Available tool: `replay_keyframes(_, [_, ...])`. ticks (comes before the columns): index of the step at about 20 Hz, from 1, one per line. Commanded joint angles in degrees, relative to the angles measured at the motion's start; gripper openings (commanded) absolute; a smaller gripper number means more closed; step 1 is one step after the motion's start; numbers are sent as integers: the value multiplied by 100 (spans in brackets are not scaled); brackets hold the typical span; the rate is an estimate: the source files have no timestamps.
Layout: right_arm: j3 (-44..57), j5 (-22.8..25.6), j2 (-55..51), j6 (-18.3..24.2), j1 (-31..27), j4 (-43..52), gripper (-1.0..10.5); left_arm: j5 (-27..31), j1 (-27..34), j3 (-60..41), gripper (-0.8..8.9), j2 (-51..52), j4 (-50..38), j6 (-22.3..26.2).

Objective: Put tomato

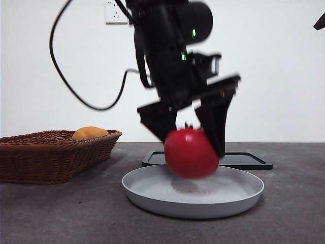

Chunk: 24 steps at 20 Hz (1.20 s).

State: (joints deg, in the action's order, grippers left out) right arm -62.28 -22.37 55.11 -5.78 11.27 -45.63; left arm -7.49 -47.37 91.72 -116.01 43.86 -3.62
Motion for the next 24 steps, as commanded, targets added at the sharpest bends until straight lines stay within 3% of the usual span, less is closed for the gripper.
replay_keyframes(1, [-94,-15,24,26,24,33,617,13,-59,74,245,-249,-31,-26])
replay_keyframes(6, [-94,-15,24,28,24,33,617,15,-52,74,253,-256,4,15])
replay_keyframes(7, [-94,-15,24,28,24,33,617,15,-52,79,306,-256,4,11])
replay_keyframes(9, [-94,-15,24,28,24,33,617,20,-42,173,546,-251,-4,-7])
replay_keyframes(11, [-94,-15,24,28,24,33,617,20,11,481,624,-240,157,50])
replay_keyframes(14, [-94,-15,24,26,24,31,617,17,94,1279,623,-240,968,293])
replay_keyframes(19, [-94,-15,24,26,24,17,617,17,267,2732,617,-195,3029,490])
replay_keyframes(22, [-94,-15,24,26,24,17,617,17,380,2835,617,46,3954,654])
replay_keyframes(24, [-94,-15,24,26,24,17,617,15,492,2776,617,302,4019,658])
